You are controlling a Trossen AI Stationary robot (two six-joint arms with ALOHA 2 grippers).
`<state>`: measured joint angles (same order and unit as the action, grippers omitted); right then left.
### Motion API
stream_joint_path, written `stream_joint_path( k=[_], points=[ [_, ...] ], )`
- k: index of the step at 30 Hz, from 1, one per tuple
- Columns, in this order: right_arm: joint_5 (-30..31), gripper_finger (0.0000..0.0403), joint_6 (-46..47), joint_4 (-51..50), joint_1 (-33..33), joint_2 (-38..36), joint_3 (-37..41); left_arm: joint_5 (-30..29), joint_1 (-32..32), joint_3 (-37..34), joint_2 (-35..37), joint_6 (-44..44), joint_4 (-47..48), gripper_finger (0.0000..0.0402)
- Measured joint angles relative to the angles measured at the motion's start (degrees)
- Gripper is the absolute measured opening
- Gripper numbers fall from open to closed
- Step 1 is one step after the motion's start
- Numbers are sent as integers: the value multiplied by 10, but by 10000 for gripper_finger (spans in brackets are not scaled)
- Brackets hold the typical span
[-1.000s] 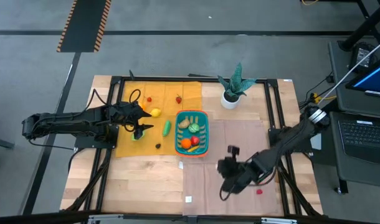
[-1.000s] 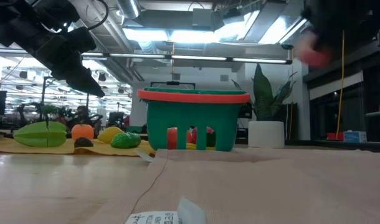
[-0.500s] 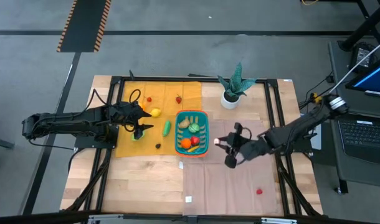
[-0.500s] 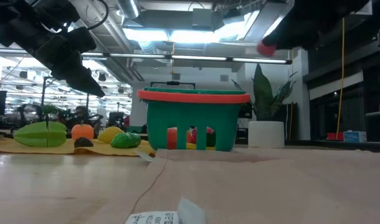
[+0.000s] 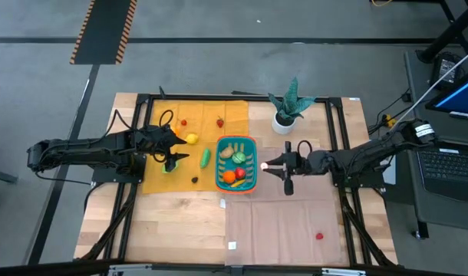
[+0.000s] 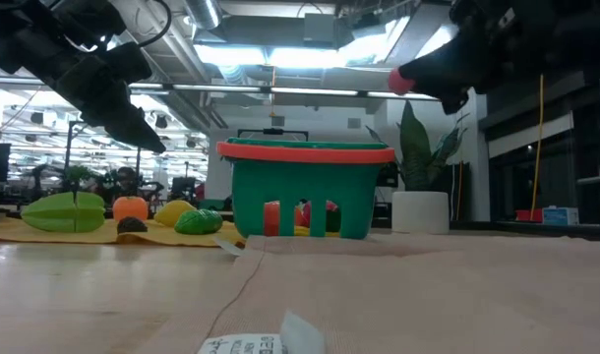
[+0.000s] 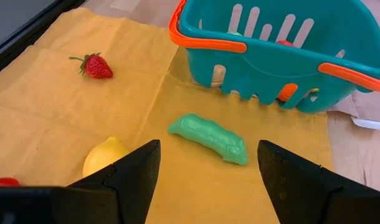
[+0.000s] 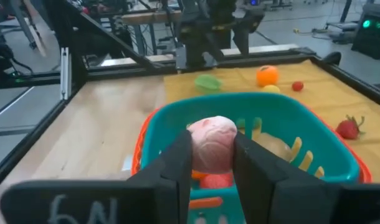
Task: Pick and placing Produce into tupperware
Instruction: Put the apricot into the basket
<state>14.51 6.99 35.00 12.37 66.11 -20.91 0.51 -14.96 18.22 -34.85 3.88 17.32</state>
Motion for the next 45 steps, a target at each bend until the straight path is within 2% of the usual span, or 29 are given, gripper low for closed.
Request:
stream_joint_path(
  k=[4, 11, 19, 30, 37, 45],
  points=[
    [-40, 100, -14, 3, -26, 0, 0, 0, 0, 0, 0, 0, -1, 261],
    [-73, 96, -17, 29, -61, 27, -3, 0, 0, 0, 0, 0, -2, 261],
    [-92, 96, -45, 30, -88, 112, -62, 0, 0, 0, 0, 0, -2, 261],
    [-155, 96, -60, 40, -117, 221, -162, 0, 0, 0, 0, 0, 3, 261],
    [-178, 96, -65, -24, -125, 251, -214, 0, 0, 0, 0, 0, 3, 261],
    [-184, 96, -80, -246, -126, 252, -298, 0, 0, 0, 0, -6, 3, 261]
  ],
)
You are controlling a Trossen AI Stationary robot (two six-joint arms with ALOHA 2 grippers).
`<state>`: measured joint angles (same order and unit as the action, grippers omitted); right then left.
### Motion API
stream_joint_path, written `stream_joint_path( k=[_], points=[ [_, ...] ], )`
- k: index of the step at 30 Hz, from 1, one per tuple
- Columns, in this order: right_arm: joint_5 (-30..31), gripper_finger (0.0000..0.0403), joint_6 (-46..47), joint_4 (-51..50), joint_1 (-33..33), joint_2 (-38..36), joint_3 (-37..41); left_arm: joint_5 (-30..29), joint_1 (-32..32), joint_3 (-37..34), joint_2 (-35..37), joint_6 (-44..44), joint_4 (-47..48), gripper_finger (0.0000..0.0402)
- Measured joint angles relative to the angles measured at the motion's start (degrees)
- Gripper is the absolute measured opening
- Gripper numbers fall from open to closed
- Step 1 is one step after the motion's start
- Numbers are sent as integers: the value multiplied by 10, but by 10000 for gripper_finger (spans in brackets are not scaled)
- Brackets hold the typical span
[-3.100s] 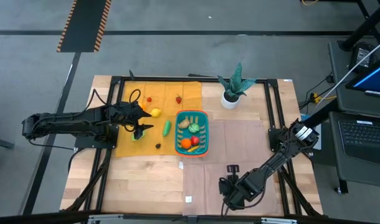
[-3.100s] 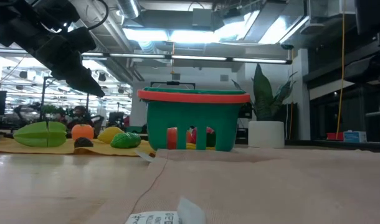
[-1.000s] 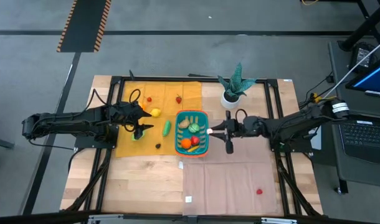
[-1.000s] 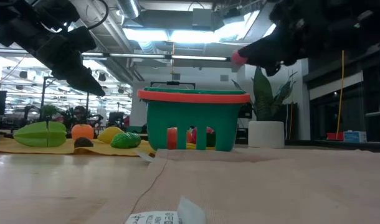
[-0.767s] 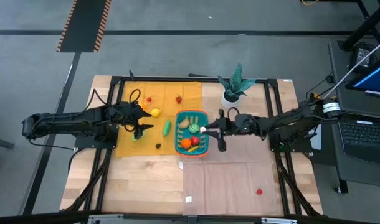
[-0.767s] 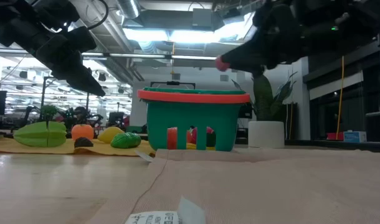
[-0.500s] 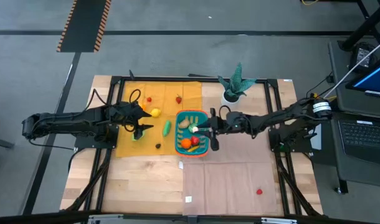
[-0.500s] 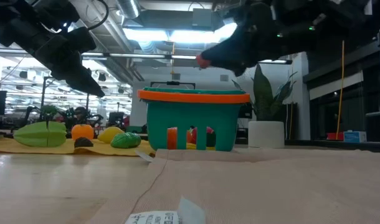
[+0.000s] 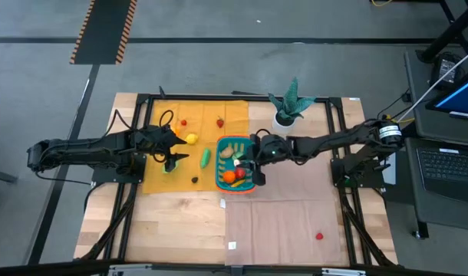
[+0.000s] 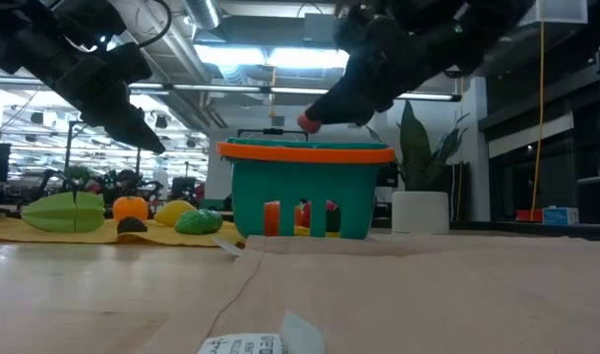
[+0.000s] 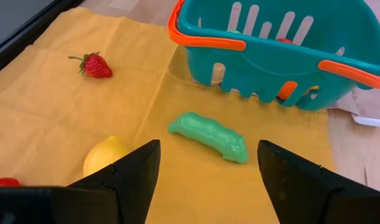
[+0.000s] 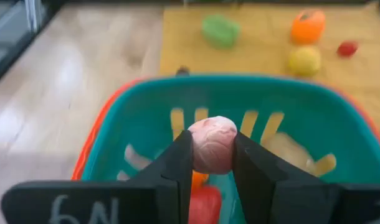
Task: Pick and placing Produce into tupperware
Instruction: Put the apricot into the basket
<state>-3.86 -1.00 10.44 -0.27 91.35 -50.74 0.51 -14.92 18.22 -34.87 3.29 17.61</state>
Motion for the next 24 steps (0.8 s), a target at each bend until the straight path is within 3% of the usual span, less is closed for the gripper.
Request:
stream_joint_path(
  k=[6, 10, 24],
  points=[
    [-8, 96, -11, -164, 0, 0, -65, 0, 0, 0, 0, -5, 0, 261],
    [-8, 96, -17, -214, 0, 0, -93, 0, 0, 0, 0, -5, 0, 261],
    [-9, 96, -40, -159, -2, 74, -101, 0, 0, 0, 0, -5, 0, 261]
  ],
)
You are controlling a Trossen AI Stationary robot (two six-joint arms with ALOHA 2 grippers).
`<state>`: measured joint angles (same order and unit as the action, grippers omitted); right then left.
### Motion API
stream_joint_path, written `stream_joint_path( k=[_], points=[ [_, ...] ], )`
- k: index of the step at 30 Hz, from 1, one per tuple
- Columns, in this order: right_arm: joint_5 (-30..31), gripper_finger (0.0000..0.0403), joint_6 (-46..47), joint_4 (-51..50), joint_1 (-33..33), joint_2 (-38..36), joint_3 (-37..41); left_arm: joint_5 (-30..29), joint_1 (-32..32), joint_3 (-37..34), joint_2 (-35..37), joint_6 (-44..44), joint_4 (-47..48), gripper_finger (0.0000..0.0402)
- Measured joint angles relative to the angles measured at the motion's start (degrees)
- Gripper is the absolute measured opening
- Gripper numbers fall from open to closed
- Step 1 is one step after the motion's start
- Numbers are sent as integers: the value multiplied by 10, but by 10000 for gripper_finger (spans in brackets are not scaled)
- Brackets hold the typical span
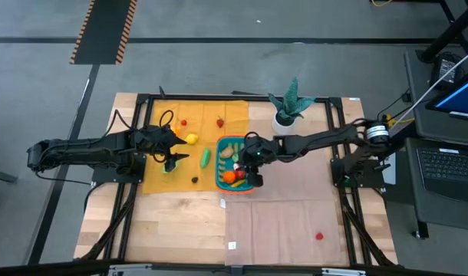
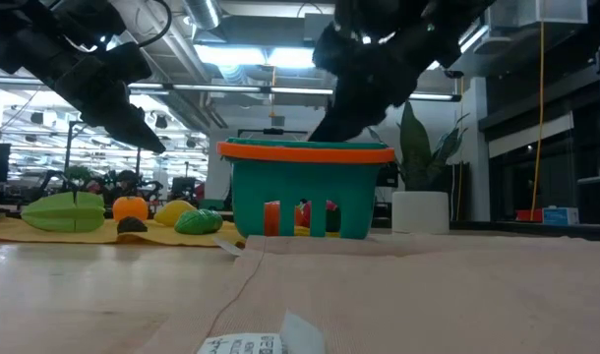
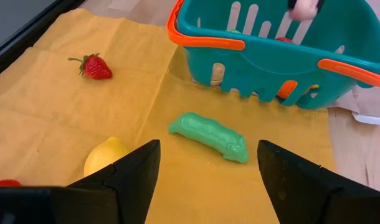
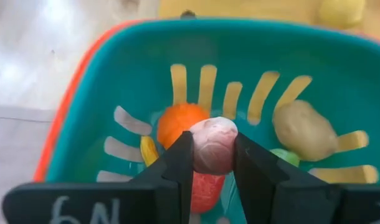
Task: Pick and placing Produce into tupperware
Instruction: Put the apricot into the basket
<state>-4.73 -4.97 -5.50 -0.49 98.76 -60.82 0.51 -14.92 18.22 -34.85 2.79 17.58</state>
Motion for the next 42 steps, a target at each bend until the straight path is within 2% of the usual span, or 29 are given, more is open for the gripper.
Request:
stream_joint_path(
  k=[6, 14, 18, 31, 36, 42],
  points=[
    [0, 96, 1, -8, -1, 39, -24, 0, 0, 0, 0, 0, 0, 261],
    [-9, 96, -21, -125, -1, 118, -136, 0, 0, 0, 0, 0, 0, 261],
    [-9, 96, -31, -149, -1, 147, -175, 0, 0, 0, 0, 0, 0, 261],
    [-9, 98, -31, -166, -1, 156, -184, 0, 0, -11, 0, 0, 14, 261],
    [-9, 123, -29, -161, -1, 156, -184, 0, 0, -29, 0, 1, 13, 261],
    [-9, 189, -30, -171, -1, 156, -202, 0, 0, -36, 0, 1, 9, 261]
  ],
)
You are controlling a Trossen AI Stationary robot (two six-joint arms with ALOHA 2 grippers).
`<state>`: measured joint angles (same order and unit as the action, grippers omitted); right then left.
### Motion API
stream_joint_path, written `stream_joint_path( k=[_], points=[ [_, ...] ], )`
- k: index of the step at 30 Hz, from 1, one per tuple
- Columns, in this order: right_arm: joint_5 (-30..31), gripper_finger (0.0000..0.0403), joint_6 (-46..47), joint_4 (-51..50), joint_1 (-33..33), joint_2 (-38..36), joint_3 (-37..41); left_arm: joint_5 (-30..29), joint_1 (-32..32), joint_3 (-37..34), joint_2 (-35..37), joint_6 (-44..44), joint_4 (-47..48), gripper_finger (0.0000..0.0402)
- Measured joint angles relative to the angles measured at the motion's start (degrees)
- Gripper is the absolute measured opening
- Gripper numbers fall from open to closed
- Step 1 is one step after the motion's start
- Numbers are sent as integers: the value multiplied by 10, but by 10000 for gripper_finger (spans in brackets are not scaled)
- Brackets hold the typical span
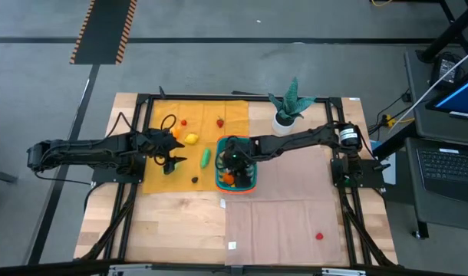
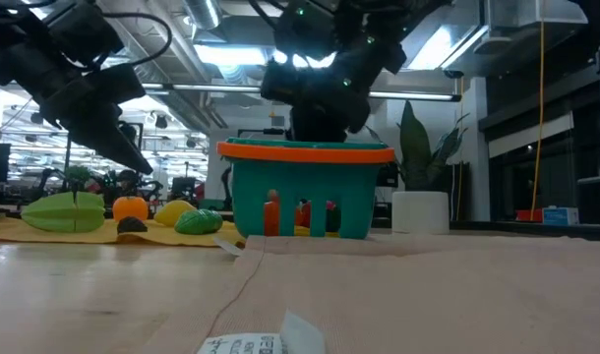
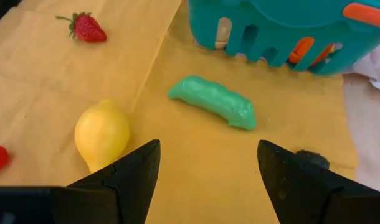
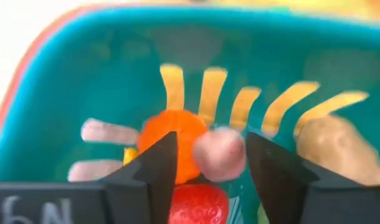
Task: Pick and placing Produce into tupperware
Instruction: Put the apricot into the basket, then put the bottom raspberry into the basket
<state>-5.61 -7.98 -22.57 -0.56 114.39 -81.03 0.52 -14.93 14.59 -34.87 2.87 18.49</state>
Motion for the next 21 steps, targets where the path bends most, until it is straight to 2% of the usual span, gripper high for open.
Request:
stream_joint_path(
  k=[5, 9, 16, 21],
  points=[
    [0, 243, 0, -17, 0, 0, -25, 0, 0, 0, 0, 0, -21, 261],
    [1, 266, 14, -19, 0, 0, -27, 0, 0, 0, 0, -2, -22, 261],
    [1, 271, 44, -59, -5, -17, -27, 1, 0, 0, 0, -5, -38, 261],
    [1, 270, 30, -105, -5, -96, -5, 2, 1, 0, 0, -5, -67, 261]
  ],
)
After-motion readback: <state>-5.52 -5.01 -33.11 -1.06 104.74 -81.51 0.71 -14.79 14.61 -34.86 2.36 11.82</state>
